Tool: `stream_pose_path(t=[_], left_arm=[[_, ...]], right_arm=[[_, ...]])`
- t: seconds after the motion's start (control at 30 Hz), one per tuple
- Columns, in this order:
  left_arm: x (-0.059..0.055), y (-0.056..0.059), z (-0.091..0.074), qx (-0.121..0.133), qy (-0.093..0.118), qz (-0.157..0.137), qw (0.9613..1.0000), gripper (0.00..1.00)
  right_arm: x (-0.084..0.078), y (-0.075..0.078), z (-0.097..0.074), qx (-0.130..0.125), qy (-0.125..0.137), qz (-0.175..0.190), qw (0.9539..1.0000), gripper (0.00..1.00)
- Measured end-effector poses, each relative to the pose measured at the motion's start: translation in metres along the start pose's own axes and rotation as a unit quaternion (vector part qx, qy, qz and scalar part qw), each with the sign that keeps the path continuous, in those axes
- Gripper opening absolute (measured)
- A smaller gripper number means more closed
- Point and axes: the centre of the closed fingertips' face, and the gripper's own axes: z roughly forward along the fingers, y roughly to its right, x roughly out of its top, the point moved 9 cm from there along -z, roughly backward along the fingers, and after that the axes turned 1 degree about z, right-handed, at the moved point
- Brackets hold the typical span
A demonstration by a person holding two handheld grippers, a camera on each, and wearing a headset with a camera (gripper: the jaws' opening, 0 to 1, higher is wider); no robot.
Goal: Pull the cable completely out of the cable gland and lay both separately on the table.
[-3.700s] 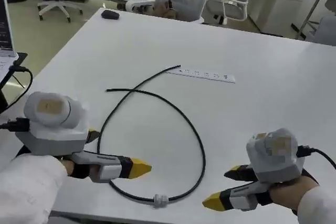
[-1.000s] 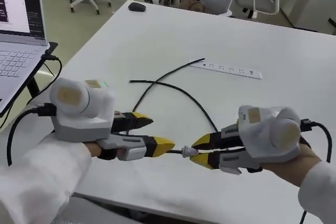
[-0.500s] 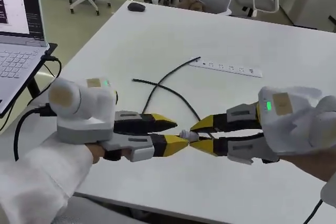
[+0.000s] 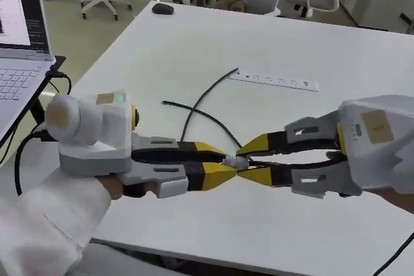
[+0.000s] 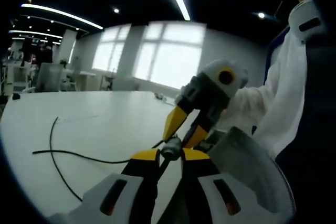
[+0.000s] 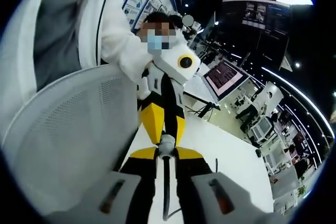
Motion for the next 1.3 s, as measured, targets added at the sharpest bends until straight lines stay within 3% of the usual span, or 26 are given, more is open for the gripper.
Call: stream_pose_path(t=[0.07,0.1,0.13,0.17,0.2,0.23,0.3,0.37,0.4,0.47,0.53,0.6,0.63,0.67,0.7,0.73,0.77,0.83,0.87,0.93,1.0,1.03,1.1,1.17,1.23,1.3], left_arm=[[0.003,0.001,-0.003,-0.004,0.004,-0.003,1.0,0.16],[0.004,0.002,-0.003,-0.003,0.012,0.008,0.9999,0.16],[0.006,0.001,-0.003,0.004,0.018,0.028,0.9994,0.16],[0.008,0.002,-0.004,0.0,0.019,0.061,0.9979,0.16],[0.009,0.004,-0.004,-0.004,0.028,0.078,0.9966,0.16],[0.01,0.006,-0.004,-0.009,0.034,0.083,0.9959,0.16],[0.013,0.008,-0.004,-0.013,0.044,0.08,0.9957,0.16],[0.014,0.009,-0.005,-0.013,0.05,0.087,0.9948,0.16],[0.015,0.008,-0.005,-0.01,0.055,0.098,0.9936,0.16],[0.019,0.009,-0.006,-0.014,0.071,0.097,0.9927,0.14],[0.018,0.008,-0.006,-0.015,0.07,0.097,0.9927,0.14],[0.018,0.009,-0.004,-0.017,0.071,0.098,0.9925,0.14],[0.019,0.009,-0.004,-0.018,0.072,0.1,0.9922,0.14],[0.019,0.009,-0.003,-0.018,0.071,0.099,0.9924,0.14],[0.018,0.007,-0.003,-0.014,0.068,0.096,0.9929,0.14],[0.018,0.006,-0.003,-0.009,0.067,0.096,0.9931,0.14],[0.018,0.005,-0.004,-0.01,0.07,0.096,0.9929,0.14],[0.02,0.005,-0.004,-0.007,0.076,0.094,0.9926,0.14],[0.02,0.004,-0.004,-0.006,0.075,0.096,0.9925,0.14],[0.019,0.004,-0.003,-0.005,0.07,0.103,0.9922,0.14],[0.018,0.005,-0.002,-0.002,0.067,0.113,0.9914,0.14],[0.018,0.004,-0.001,0.002,0.067,0.116,0.9909,0.15],[0.018,0.002,-0.001,0.001,0.08,0.089,0.9928,0.15],[0.016,0.001,0.0,0.001,0.067,0.048,0.9966,0.18],[0.014,-0.001,0.001,0.0,0.056,0.048,0.9973,0.25],[0.014,0.002,0.002,-0.004,0.056,0.059,0.9966,0.26]], right_arm=[[0.001,0.002,-0.002,0.007,0.038,0.028,0.9988,0.12],[0.0,0.005,-0.006,0.011,0.057,0.07,0.9959,0.12],[-0.001,0.008,-0.008,0.009,0.066,0.09,0.9937,0.13],[-0.002,0.011,-0.011,0.009,0.08,0.11,0.9907,0.14],[-0.004,0.014,-0.015,0.02,0.098,0.154,0.9831,0.16],[-0.005,0.017,-0.017,0.015,0.108,0.173,0.979,0.15],[-0.005,0.021,-0.022,0.023,0.146,0.218,0.9646,0.16],[-0.009,0.021,-0.023,0.033,0.154,0.261,0.9524,0.17],[-0.011,0.018,-0.023,0.053,0.156,0.293,0.9417,0.18],[-0.016,0.016,-0.021,0.057,0.168,0.33,0.9272,0.22],[-0.017,0.016,-0.021,0.059,0.193,0.361,0.9107,0.23],[-0.016,0.014,-0.019,0.069,0.208,0.382,0.8979,0.16],[-0.019,0.011,-0.015,0.079,0.197,0.407,0.8887,0.13],[-0.022,0.009,-0.011,0.079,0.188,0.414,0.8873,0.15],[-0.024,0.01,-0.01,0.074,0.189,0.411,0.8889,0.15],[-0.024,0.008,-0.009,0.079,0.194,0.421,0.8825,0.14],[-0.023,0.009,-0.009,0.079,0.204,0.447,0.8674,0.14],[-0.023,0.01,-0.01,0.089,0.208,0.478,0.8487,0.13],[-0.024,0.009,-0.009,0.093,0.203,0.487,0.8447,0.13],[-0.025,0.01,-0.008,0.096,0.196,0.485,0.8467,0.13],[-0.025,0.01,-0.008,0.101,0.185,0.493,0.8442,0.12],[-0.025,0.01,-0.008,0.101,0.171,0.522,0.8295,0.11],[-0.023,0.012,-0.009,0.095,0.183,0.502,0.8399,0.11],[-0.023,0.012,-0.01,0.093,0.182,0.498,0.843,0.1],[-0.021,0.011,-0.011,0.1,0.19,0.482,0.8496,0.1],[-0.021,0.012,-0.012,0.104,0.194,0.478,0.8504,0.1]])
